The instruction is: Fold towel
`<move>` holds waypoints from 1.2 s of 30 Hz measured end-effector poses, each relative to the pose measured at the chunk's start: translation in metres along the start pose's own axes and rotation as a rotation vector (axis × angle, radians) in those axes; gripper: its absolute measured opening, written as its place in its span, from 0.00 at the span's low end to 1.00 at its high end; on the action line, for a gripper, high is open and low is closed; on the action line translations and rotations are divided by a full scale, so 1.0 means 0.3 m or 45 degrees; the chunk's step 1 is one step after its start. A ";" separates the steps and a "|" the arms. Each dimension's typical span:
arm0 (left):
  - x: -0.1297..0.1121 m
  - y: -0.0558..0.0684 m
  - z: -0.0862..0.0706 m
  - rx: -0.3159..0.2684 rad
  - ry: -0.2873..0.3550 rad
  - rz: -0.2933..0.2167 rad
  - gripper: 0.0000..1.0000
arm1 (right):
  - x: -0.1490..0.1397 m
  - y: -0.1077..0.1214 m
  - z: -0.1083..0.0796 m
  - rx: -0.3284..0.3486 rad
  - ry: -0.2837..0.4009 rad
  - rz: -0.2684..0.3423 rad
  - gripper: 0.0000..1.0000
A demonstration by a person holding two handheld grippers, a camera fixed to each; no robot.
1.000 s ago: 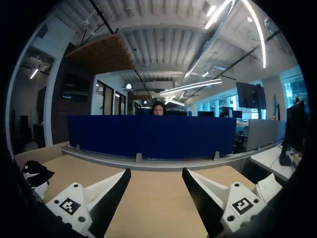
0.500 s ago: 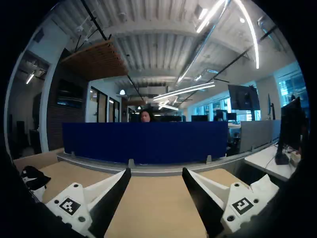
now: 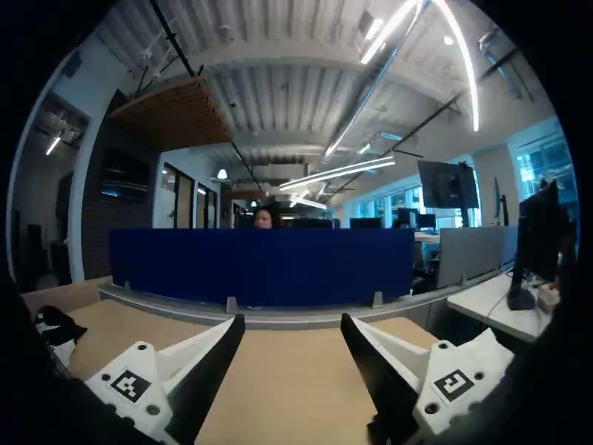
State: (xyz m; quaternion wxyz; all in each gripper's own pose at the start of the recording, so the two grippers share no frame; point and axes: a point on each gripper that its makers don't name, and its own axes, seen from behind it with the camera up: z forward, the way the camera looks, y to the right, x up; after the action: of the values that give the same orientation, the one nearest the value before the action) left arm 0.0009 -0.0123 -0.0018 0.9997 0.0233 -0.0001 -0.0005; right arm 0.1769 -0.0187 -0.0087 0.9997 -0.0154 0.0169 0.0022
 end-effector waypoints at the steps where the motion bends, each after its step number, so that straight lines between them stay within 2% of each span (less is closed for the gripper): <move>1: 0.000 0.000 0.000 0.000 0.000 0.000 0.96 | -0.004 0.005 0.004 0.000 0.000 0.002 1.00; 6: -0.002 0.000 -0.002 0.000 0.000 0.000 0.96 | -0.040 0.031 0.020 -0.001 -0.003 0.014 1.00; 15: -0.001 0.000 -0.003 0.000 0.000 0.001 0.96 | -0.144 0.065 0.007 0.003 -0.030 0.026 1.00; 30: 0.000 -0.001 -0.002 0.000 0.000 0.001 0.96 | -0.436 0.110 0.012 0.005 -0.055 0.048 1.00; 36: -0.001 -0.001 -0.003 0.000 0.000 0.001 0.96 | -0.498 0.107 0.015 0.015 -0.065 0.077 1.00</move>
State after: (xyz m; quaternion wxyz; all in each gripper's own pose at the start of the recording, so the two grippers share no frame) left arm 0.0007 -0.0127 -0.0027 0.9997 0.0233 -0.0002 -0.0002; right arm 0.0276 0.0128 0.0000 0.9994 -0.0090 -0.0081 0.0329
